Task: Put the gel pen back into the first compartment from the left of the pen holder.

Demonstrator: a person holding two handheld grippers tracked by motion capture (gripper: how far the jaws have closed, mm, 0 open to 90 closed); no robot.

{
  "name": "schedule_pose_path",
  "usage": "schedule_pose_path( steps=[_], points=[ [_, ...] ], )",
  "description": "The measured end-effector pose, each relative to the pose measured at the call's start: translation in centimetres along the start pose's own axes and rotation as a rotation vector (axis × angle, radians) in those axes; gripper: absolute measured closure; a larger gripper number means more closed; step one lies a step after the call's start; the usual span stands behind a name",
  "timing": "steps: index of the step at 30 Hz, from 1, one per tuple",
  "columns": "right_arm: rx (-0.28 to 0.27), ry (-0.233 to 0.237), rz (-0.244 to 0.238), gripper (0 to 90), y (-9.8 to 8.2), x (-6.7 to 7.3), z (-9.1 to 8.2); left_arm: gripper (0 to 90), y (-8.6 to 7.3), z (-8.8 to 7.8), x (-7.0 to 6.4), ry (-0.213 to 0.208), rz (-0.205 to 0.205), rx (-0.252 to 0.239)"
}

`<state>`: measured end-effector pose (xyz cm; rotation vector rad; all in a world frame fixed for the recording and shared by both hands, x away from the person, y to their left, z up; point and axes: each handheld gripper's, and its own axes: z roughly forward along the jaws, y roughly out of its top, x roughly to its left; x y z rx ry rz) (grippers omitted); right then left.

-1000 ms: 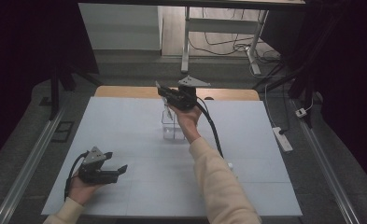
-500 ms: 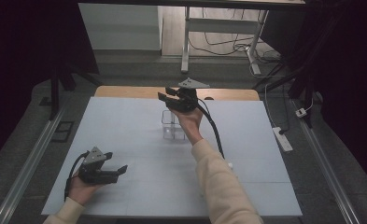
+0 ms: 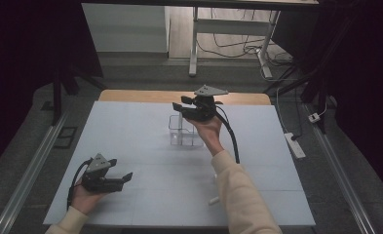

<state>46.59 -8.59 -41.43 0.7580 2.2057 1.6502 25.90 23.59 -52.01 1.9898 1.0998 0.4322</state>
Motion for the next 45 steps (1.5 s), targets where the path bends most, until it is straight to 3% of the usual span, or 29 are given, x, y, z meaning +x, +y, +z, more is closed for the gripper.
schedule_pose_path(
  steps=[12,26,37,45],
  points=[
    [0.033,0.008,-0.005,48.9,-1.8,-0.5,-4.0,18.1,0.0,0.0,0.0,0.006,-0.002,0.004],
    [0.123,0.025,-0.032,48.6,-4.6,-0.7,-7.8,18.1,0.0,0.0,0.0,0.011,-0.003,0.007],
    [0.197,0.045,-0.057,47.3,-6.6,-0.6,-9.8,18.1,0.1,0.0,0.0,0.013,-0.002,0.008],
    [0.213,0.05,-0.093,46.0,-7.2,-0.3,-11.2,18.1,0.0,0.0,-0.1,0.013,-0.002,0.007]
  ],
)
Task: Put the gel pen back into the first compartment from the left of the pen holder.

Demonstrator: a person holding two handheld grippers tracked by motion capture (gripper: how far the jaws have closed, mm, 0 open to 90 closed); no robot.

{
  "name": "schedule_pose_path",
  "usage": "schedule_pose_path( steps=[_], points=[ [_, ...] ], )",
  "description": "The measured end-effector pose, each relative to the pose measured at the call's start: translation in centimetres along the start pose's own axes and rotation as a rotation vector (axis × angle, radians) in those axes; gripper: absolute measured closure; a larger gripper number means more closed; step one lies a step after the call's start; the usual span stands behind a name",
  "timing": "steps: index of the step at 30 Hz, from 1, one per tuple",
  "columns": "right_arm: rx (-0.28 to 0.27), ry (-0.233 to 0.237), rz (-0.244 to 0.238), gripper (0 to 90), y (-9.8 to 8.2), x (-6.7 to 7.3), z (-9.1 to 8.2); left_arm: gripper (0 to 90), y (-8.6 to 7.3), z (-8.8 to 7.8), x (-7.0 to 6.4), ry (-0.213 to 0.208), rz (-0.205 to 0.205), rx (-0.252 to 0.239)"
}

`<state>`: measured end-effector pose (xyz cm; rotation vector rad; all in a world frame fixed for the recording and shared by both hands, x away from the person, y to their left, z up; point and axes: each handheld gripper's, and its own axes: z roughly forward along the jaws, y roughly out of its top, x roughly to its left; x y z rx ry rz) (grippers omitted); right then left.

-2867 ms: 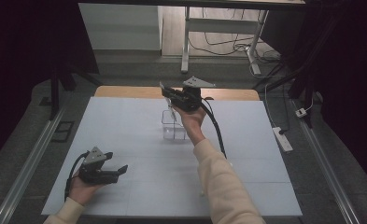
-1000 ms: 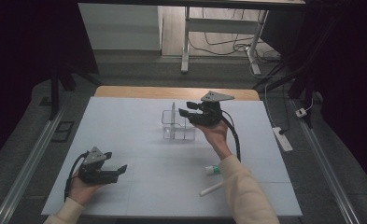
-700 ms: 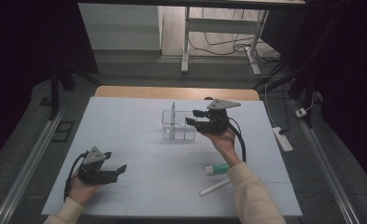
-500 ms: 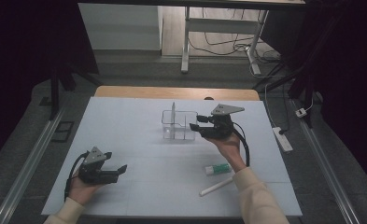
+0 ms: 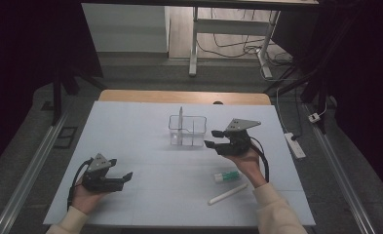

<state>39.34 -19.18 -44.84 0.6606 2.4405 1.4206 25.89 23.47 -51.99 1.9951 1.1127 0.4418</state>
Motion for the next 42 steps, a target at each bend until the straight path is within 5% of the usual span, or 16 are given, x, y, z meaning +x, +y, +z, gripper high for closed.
schedule_pose_path(
  steps=[17,24,42],
  points=[
    [0.064,0.011,-0.062,43.8,-2.0,0.6,-2.8,18.0,0.0,-0.2,-0.1,0.0,-0.001,-0.004],
    [0.111,0.033,-0.123,42.2,-2.6,1.5,-4.2,18.0,0.0,-0.2,-0.1,0.0,0.001,-0.005],
    [0.21,0.085,-0.206,40.3,-2.6,2.4,-5.5,17.9,0.0,-0.3,-0.1,-0.004,0.007,-0.007]
  ],
)
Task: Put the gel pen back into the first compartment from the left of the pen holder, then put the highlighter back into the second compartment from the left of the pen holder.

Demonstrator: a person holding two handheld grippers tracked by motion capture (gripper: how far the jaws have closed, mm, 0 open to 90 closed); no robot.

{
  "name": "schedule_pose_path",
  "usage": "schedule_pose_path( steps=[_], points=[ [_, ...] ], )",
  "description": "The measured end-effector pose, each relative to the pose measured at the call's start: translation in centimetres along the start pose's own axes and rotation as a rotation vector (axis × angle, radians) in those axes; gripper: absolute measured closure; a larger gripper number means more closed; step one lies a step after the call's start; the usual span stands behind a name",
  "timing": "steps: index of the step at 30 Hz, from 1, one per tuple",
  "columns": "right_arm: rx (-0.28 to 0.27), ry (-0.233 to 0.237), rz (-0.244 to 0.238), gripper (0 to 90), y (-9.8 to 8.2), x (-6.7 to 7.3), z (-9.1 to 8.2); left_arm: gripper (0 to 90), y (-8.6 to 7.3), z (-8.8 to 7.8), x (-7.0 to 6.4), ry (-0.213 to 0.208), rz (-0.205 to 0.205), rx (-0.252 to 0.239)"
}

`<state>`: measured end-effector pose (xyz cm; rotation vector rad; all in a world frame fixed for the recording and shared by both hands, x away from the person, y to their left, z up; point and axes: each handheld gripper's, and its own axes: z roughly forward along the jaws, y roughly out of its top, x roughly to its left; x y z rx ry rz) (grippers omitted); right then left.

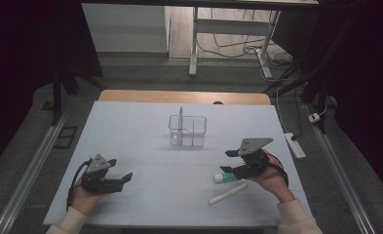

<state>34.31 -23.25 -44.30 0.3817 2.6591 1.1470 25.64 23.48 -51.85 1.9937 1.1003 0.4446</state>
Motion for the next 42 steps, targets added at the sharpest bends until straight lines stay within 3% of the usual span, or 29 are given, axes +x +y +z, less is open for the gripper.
schedule_pose_path(
  steps=[10,16,42],
  points=[
    [0.09,0.086,-0.058,38.7,0.0,0.8,0.7,17.9,-0.1,0.0,0.1,0.001,0.001,0.001],
    [0.097,0.117,-0.108,38.8,0.1,1.6,0.9,17.9,0.0,-0.1,0.0,0.004,-0.002,-0.004],
    [0.262,0.228,-0.231,36.1,-0.6,4.1,3.2,17.9,0.0,0.1,-0.2,-0.006,0.011,0.005]
  ],
)
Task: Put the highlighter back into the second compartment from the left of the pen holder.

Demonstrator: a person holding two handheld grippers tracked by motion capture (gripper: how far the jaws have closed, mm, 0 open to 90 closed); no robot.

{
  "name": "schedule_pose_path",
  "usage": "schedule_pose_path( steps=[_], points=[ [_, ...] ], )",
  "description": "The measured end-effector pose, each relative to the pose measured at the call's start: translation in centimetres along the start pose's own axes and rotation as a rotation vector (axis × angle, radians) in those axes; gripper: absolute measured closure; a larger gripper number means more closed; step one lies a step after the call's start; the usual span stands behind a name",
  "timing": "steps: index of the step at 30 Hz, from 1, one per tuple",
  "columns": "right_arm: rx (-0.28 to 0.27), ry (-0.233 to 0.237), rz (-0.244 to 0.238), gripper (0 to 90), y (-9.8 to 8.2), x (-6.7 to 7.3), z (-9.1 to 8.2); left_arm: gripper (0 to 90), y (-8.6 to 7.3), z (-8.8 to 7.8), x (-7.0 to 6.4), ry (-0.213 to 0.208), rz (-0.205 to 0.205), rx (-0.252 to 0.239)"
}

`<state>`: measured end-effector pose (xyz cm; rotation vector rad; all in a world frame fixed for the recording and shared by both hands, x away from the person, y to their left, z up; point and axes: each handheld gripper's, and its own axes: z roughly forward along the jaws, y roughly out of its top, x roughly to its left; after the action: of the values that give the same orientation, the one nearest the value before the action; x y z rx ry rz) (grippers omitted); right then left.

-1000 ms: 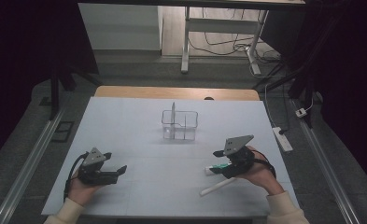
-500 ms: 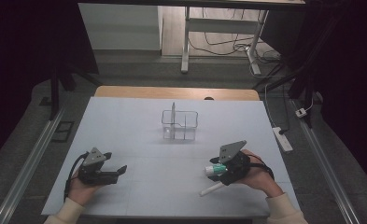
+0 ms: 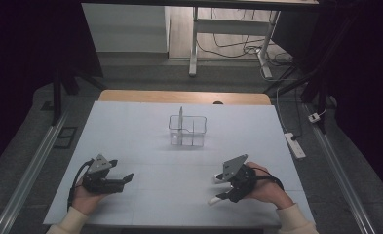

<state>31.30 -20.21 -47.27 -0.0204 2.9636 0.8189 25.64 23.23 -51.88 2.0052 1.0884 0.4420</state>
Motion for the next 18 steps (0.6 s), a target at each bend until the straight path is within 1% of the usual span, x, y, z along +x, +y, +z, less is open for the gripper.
schedule_pose_path(
  steps=[1,2,5,7,8,11,14,18],
  points=[
    [-0.003,0.002,-0.001,36.1,0.0,0.0,0.1,17.9,0.0,0.0,0.0,0.0,0.0,0.001],
    [0.01,0.005,-0.003,36.1,0.0,0.1,0.2,17.9,0.0,0.0,0.0,0.001,0.0,0.002],
    [0.018,0.016,-0.007,35.6,0.0,0.2,0.5,17.9,-0.1,0.0,0.1,0.002,-0.002,0.002],
    [0.023,0.029,-0.024,35.3,0.0,0.4,1.0,17.9,-0.1,0.0,0.1,0.001,-0.001,0.002],
    [0.04,0.029,-0.028,35.2,0.0,0.5,1.0,17.9,-0.1,0.0,0.1,0.001,0.0,0.003],
    [0.063,0.045,-0.049,35.1,0.0,0.6,1.5,17.9,-0.1,0.1,0.0,-0.001,0.002,0.006],
    [0.087,0.051,-0.051,35.0,0.0,0.7,1.7,17.9,-0.1,0.1,0.1,-0.001,0.002,0.007],
    [0.096,0.056,-0.056,35.2,-0.1,0.8,1.9,17.9,-0.1,0.1,0.1,-0.001,0.001,0.007]
  ],
)
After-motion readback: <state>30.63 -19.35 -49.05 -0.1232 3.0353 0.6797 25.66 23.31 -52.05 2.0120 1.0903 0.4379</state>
